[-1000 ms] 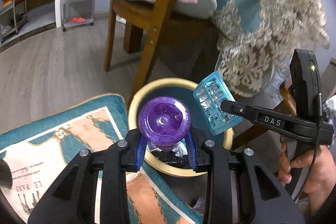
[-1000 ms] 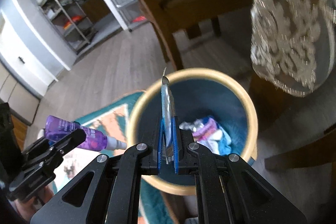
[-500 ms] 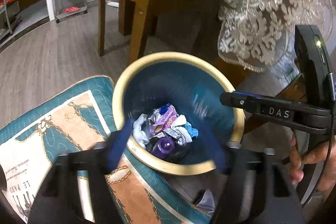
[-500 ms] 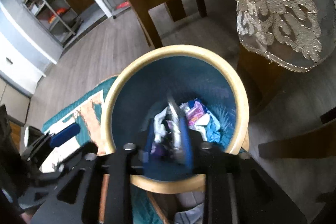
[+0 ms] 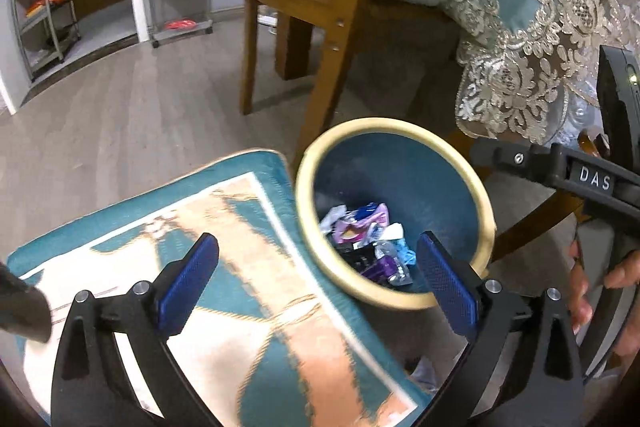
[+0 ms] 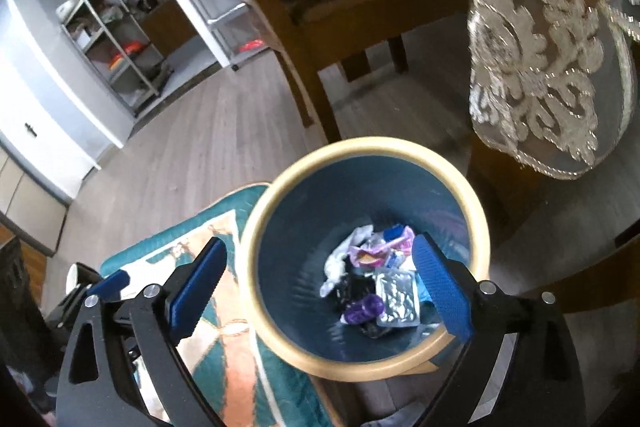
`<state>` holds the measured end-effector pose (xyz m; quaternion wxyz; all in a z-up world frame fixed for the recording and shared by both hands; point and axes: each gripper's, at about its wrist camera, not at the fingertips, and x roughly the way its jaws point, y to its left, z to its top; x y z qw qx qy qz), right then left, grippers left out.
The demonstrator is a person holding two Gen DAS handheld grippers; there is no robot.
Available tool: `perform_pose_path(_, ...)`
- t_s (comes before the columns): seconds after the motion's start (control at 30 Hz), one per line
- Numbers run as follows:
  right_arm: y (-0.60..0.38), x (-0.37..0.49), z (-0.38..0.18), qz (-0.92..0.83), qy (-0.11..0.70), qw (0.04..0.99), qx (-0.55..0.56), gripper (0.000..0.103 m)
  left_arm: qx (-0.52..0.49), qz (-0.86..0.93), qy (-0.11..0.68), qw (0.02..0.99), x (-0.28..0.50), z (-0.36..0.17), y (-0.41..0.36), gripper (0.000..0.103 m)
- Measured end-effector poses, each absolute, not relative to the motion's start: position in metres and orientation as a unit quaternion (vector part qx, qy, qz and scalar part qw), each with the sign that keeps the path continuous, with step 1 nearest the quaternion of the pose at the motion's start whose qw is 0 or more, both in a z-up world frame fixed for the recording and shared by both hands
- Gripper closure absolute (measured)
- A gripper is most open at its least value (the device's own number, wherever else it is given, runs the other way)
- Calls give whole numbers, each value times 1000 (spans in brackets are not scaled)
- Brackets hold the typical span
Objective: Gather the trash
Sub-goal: 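Open both tools to drop the bottle and blister pack into the wastebasket, then move both tools back over the mask and plastic bag on the rug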
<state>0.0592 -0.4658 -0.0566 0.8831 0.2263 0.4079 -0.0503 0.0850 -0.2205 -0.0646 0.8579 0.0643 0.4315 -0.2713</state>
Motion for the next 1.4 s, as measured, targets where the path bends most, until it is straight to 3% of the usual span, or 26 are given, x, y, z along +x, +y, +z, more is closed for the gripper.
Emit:
perform_pose_path(0.53, -383, 59, -27, 16, 395, 903, 170, 8, 111, -201, 412, 882, 46, -30, -110, 6)
perform_pose_path(0.77, -326, 48, -21, 52, 399, 907, 127, 8, 70, -161, 419, 891, 24, -23, -40, 6)
perform_pose_path(1.17, -223, 31, -69, 133, 462, 876, 45, 8, 8, -89, 475, 876, 25, -68, 52, 6)
perform_pose_path(1.4, -173, 18, -101, 212, 480, 852, -3, 9, 19, -65, 493, 868, 28, -85, 64, 6)
